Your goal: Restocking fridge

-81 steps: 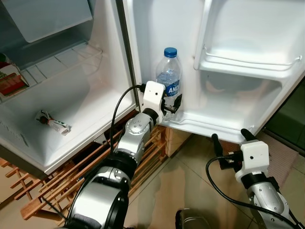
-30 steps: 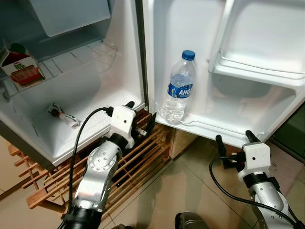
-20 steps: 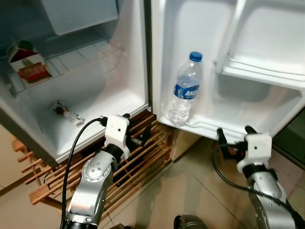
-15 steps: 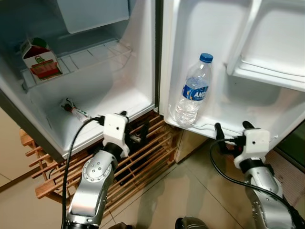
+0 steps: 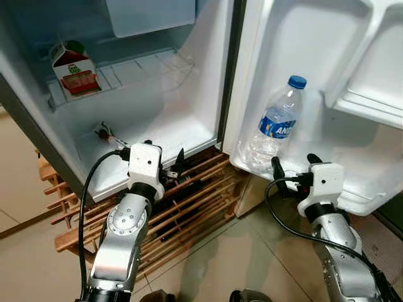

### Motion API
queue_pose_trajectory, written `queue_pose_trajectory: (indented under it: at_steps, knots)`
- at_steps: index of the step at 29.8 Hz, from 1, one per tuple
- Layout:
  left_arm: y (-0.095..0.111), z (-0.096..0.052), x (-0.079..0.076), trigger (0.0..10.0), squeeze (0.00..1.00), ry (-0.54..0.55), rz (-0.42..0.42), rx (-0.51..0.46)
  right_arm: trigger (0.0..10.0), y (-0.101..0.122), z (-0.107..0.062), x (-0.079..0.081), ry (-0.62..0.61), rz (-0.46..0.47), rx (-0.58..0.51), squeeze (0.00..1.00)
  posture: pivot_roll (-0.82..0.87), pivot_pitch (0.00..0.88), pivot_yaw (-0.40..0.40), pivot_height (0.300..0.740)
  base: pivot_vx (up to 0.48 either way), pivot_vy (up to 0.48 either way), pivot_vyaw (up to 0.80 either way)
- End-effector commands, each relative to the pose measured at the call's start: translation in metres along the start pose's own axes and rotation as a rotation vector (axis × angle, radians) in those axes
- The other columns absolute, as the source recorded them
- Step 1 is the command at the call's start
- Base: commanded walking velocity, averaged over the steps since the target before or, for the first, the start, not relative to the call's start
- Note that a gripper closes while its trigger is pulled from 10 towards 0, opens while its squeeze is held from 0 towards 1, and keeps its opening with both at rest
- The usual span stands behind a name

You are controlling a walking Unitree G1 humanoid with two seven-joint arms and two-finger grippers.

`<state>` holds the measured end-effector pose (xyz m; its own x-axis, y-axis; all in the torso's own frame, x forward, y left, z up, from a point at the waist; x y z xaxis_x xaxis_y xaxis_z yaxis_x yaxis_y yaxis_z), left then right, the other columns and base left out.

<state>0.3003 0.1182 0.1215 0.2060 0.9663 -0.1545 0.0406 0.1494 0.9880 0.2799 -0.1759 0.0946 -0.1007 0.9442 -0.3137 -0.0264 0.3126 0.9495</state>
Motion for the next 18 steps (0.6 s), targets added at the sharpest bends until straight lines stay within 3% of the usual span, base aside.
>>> queue_pose_trajectory:
  at_steps: [1, 11, 18]
  knots:
    - [0.002, 0.001, -0.002, 10.0, 0.00, -0.002, 0.002, -0.003, 10.0, 0.007, 0.000, -0.003, -0.017, -0.018, -0.023, 0.00, -0.08, 0.050, -0.036, 0.726, 0.000, 0.000, 0.00]
    - [0.008, 0.015, -0.004, 10.0, 0.00, -0.013, 0.007, -0.016, 10.0, 0.009, 0.001, -0.001, -0.022, -0.016, -0.028, 0.00, -0.07, 0.042, -0.028, 0.726, 0.000, 0.000, 0.00]
    - [0.008, 0.016, -0.005, 10.0, 0.00, -0.019, 0.005, -0.016, 10.0, 0.009, -0.002, 0.000, -0.021, -0.018, -0.026, 0.00, -0.07, 0.043, -0.023, 0.726, 0.000, 0.000, 0.00]
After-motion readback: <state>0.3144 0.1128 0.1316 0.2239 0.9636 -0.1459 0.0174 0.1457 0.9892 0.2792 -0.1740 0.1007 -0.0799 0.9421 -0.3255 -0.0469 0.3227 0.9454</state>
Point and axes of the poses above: a point about 5 cm out from each wrist's last joint towards the gripper, its own z axis pointing out of the wrist towards the gripper, its own y axis along the axis of the wrist's last joint, x = y × z, the point moved 3 cm from there along z, pointing out of the wrist towards the gripper, and after that the axes turned 13 degrees about -z, right-handed, at the moved point
